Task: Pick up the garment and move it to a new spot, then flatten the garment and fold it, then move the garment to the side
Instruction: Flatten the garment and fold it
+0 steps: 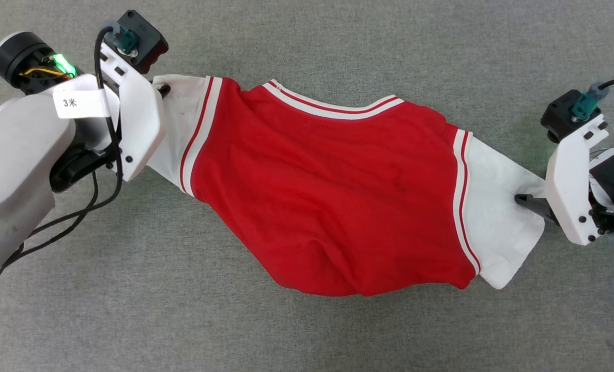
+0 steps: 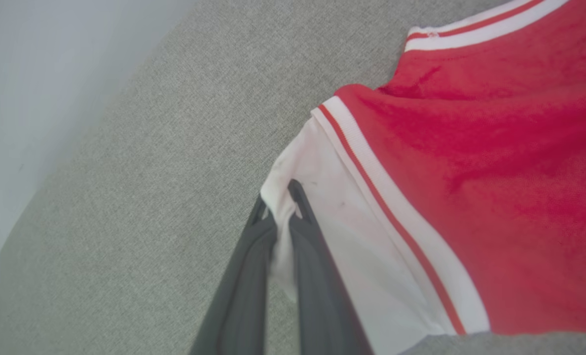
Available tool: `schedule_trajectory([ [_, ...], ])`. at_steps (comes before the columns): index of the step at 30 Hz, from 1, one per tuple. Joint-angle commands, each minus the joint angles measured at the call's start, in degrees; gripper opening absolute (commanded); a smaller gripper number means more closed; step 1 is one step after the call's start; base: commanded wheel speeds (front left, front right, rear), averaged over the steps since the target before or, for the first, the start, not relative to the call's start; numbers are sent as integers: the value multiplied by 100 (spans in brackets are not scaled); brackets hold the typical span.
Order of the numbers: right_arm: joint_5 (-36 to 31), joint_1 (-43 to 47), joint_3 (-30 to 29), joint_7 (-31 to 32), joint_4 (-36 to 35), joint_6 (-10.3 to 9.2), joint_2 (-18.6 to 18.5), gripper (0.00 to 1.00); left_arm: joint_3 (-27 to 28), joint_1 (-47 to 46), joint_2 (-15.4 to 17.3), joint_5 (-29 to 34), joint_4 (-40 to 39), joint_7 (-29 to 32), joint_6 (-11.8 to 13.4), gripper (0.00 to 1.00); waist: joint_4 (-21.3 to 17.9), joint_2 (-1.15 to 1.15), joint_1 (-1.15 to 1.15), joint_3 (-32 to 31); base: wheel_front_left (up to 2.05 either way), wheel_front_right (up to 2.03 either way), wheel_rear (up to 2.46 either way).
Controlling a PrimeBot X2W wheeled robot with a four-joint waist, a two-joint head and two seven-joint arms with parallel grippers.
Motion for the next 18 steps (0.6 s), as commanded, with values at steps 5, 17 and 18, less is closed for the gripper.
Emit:
schedule_trajectory([
  [5, 215, 264, 674, -265, 265, 1, 158, 0, -11, 17, -38, -11, 125, -91, -31, 0, -35, 0, 1, -28, 0, 0, 0],
  [17, 419, -414, 525, -1905, -57, -1, -366, 0, 79, 110, 58, 19, 156, -704, -68, 0, -116, 0, 1, -855, 0, 0, 0],
  [18, 426, -442, 526, -2015, -120, -1, -435, 0, 105, 83, 75, 15, 114, -760, -43, 0, -115, 0, 1, -915, 0, 0, 0],
])
